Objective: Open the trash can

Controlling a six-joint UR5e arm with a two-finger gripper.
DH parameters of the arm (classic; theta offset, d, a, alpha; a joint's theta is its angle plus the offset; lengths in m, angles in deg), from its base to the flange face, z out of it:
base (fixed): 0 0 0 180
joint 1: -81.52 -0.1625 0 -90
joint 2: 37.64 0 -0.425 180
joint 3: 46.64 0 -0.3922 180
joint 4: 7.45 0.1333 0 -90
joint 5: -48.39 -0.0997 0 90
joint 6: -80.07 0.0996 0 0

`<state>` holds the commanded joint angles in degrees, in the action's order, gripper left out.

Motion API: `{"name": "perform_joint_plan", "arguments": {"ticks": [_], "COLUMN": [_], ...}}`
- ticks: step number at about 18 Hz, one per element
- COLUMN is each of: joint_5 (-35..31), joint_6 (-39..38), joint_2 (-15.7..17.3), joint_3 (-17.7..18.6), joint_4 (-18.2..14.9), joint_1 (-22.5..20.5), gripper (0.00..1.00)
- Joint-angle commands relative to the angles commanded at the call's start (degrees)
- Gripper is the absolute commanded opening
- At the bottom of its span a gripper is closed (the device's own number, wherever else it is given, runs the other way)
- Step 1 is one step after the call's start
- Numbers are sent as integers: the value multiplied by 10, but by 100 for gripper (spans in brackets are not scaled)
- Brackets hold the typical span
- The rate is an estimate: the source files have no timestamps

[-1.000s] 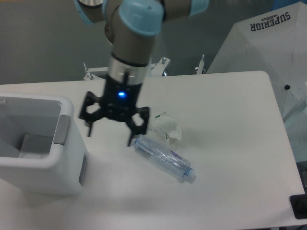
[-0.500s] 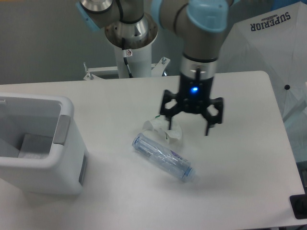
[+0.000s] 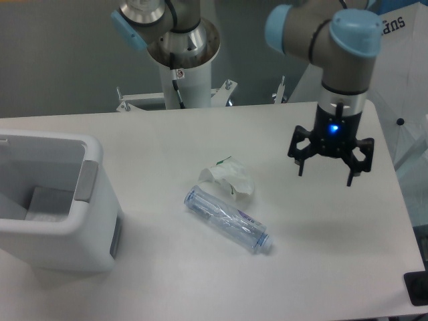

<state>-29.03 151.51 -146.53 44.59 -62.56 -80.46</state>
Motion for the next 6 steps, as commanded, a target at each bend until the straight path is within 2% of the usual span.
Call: {"name": "perform_joint_plan", "arguments": {"ticks": [6], "joint_5": [-89], "joint_6": [35], "joint_2": [-14], "joint_3": [15], "joint_4": [-1], "joint_1": [3], "gripper": [100]}}
